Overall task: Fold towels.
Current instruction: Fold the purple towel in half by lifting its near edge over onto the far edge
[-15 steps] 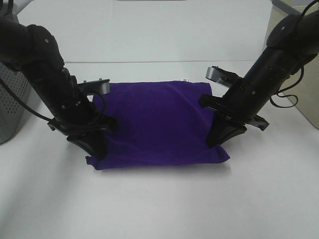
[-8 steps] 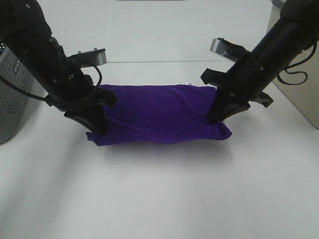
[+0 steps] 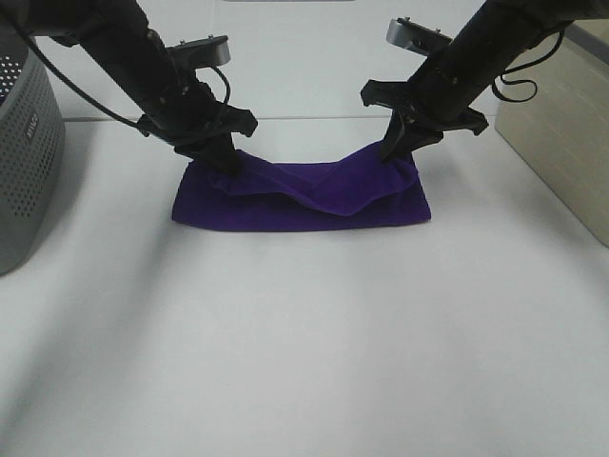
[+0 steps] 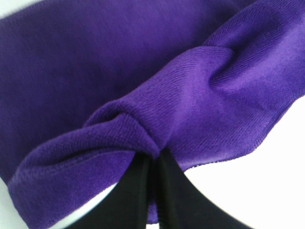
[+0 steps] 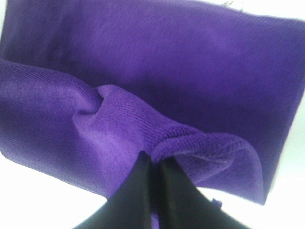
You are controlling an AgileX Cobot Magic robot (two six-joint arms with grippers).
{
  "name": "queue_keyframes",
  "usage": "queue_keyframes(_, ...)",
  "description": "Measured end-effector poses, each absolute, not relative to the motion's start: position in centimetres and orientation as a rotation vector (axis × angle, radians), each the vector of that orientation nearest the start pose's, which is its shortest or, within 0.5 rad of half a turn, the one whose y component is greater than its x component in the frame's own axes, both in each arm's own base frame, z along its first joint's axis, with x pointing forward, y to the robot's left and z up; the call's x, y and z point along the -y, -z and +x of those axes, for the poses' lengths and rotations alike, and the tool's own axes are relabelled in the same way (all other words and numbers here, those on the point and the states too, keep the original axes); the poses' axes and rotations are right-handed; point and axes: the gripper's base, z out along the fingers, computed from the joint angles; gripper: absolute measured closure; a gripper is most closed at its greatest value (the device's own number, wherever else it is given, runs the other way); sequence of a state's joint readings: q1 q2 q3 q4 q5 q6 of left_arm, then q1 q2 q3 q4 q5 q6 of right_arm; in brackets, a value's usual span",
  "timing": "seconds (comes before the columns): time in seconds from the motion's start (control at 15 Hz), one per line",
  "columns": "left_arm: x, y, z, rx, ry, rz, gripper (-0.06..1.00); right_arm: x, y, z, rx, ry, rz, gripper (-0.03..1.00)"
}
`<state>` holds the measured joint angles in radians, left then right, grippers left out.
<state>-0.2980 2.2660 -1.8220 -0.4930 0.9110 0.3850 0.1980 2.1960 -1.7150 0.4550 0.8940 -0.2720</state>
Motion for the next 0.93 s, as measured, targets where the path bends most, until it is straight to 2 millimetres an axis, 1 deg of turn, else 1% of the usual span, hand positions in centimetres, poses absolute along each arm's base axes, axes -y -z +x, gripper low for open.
queue_keyframes(0.13, 17.6, -15.9, 46.7, -2.684, 0.539, 0.63, 0.94, -12.2, -16.7, 46.0, -2.747, -0.515, -0.29, 0.94)
queue_keyframes(0.33, 17.7, -15.5, 48.1, -2.652, 0.485, 0.66, 0.94, -12.0, -15.4, 47.0, -2.722, -0.483, -0.238, 0.94)
queue_keyframes(0.53, 17.8, -14.7, 48.7, -2.638, 0.47, 0.655, 0.94, -11.5, -14.0, 47.7, -2.721, -0.473, -0.195, 0.94)
queue_keyframes(0.67, 17.7, -14.2, 48.9, -2.634, 0.438, 0.662, 0.94, -11.5, -13.6, 48.1, -2.718, -0.48, -0.183, 0.94)
queue_keyframes(0.87, 17.5, -14.1, 49.1, -2.624, 0.404, 0.669, 0.91, -11.5, -13.1, 48.3, -2.726, -0.493, -0.164, 0.85)
queue_keyframes(0.93, 17.5, -14.1, 49.1, -2.623, 0.402, 0.67, 0.9, -11.5, -13.1, 48.3, -2.725, -0.493, -0.163, 0.84)
